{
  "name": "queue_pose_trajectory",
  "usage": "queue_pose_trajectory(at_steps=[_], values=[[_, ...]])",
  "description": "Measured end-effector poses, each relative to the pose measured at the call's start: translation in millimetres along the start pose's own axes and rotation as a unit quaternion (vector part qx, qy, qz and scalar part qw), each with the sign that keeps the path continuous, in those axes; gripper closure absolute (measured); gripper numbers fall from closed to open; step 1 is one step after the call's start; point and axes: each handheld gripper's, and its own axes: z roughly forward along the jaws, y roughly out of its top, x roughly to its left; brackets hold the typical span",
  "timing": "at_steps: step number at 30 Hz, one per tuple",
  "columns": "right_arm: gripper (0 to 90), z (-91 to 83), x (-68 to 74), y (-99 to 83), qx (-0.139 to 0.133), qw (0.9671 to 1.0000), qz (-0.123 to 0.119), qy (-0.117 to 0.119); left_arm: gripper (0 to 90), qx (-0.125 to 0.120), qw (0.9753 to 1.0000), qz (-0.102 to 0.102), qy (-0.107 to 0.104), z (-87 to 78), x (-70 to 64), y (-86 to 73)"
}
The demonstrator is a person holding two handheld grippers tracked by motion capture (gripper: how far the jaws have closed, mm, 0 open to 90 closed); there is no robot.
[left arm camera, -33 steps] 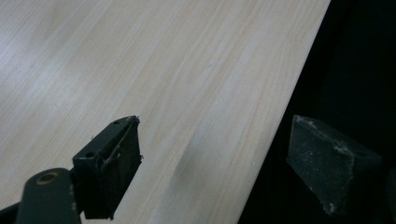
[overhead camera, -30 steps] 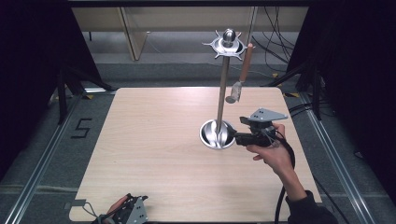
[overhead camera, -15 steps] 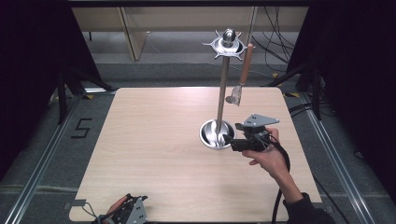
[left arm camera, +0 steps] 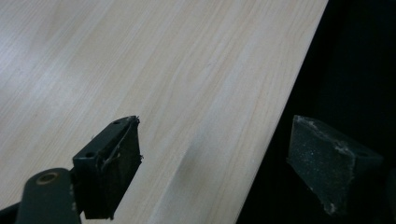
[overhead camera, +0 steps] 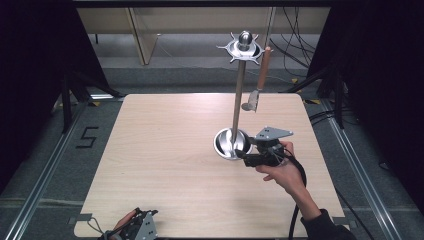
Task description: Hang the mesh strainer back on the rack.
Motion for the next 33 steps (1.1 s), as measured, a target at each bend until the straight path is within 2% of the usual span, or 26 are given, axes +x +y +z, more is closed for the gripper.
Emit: queue_pose_trajectory(at_steps=[4, 8, 9, 10, 11, 12, 13, 18, 20, 21, 22, 24, 25, 27, 29, 31, 33], values=[[34.8, 1.7, 3.9, -2.8, 0.007, 0.9999, 0.004, 0.007, 16.3, -0.001, 1.0000, -0.004, 0.000, 0.1, -0.9, -0.9], [34.6, 4.9, 5.1, -7.3, 0.010, 0.9999, -0.003, 0.005, 16.4, -0.002, 1.0000, 0.001, 0.004, 0.8, -0.8, -0.9], [34.6, 5.9, 8.1, -9.1, 0.015, 0.9998, 0.011, 0.008, 16.4, -0.002, 1.0000, 0.001, 0.003, 0.7, -0.8, -0.9], [34.6, 6.5, 6.5, -9.8, 0.017, 0.9998, 0.001, 0.011, 16.4, -0.001, 1.0000, 0.001, 0.002, 0.7, -0.6, -0.9], [34.6, 7.7, 7.8, -11.4, 0.018, 0.9997, 0.004, 0.014, 16.5, -0.002, 0.9999, 0.001, 0.011, 1.4, -1.1, -0.9], [34.5, 8.5, 10.8, -13.2, 0.022, 0.9996, 0.009, 0.015, 16.5, 0.000, 1.0000, 0.002, 0.008, 0.2, -1.0, -0.6], [34.4, 9.7, 9.5, -14.5, 0.022, 0.9997, -0.005, 0.014, 16.5, -0.002, 1.0000, -0.001, -0.007, 0.6, -0.6, -0.7], [33.8, 13.9, 12.9, -21.1, 0.027, 0.9993, -0.018, 0.021, 16.5, -0.005, 1.0000, -0.002, -0.004, 0.3, -1.2, -0.9], [32.3, 14.7, 15.0, -22.6, 0.040, 0.9988, -0.021, 0.017, 16.5, -0.004, 1.0000, 0.000, -0.003, 0.1, -1.4, -1.0], [32.4, 14.9, 16.4, -23.2, 0.048, 0.9985, -0.016, 0.022, 16.5, -0.003, 1.0000, 0.000, -0.003, 0.1, -1.2, -1.1], [32.7, 15.4, 17.0, -24.4, 0.038, 0.9990, -0.017, 0.019, 16.5, -0.002, 1.0000, 0.000, -0.004, 0.3, -1.0, -1.1], [32.6, 16.3, 17.9, -25.8, 0.040, 0.9986, -0.023, 0.024, 16.5, -0.003, 1.0000, 0.001, -0.003, 0.0, -1.3, -1.1], [32.6, 15.7, 18.9, -26.2, 0.047, 0.9983, -0.018, 0.029, 16.5, -0.003, 1.0000, 0.001, -0.004, 0.1, -1.4, -1.2], [32.6, 16.1, 20.3, -27.5, 0.042, 0.9985, -0.023, 0.027, 16.5, -0.003, 1.0000, 0.001, -0.003, 0.5, -1.2, -1.3], [32.6, 16.0, 21.6, -29.0, 0.046, 0.9984, -0.020, 0.028, 16.5, -0.002, 1.0000, 0.002, -0.002, 0.3, -1.3, -1.4], [32.6, 15.7, 22.2, -30.1, 0.050, 0.9978, -0.027, 0.033, 16.5, -0.001, 1.0000, 0.002, -0.002, 0.1, -1.2, -1.4], [32.6, 15.9, 23.3, -31.9, 0.048, 0.9981, -0.022, 0.032, 16.5, -0.001, 1.0000, 0.001, -0.003, 0.1, -1.3, -1.3]])
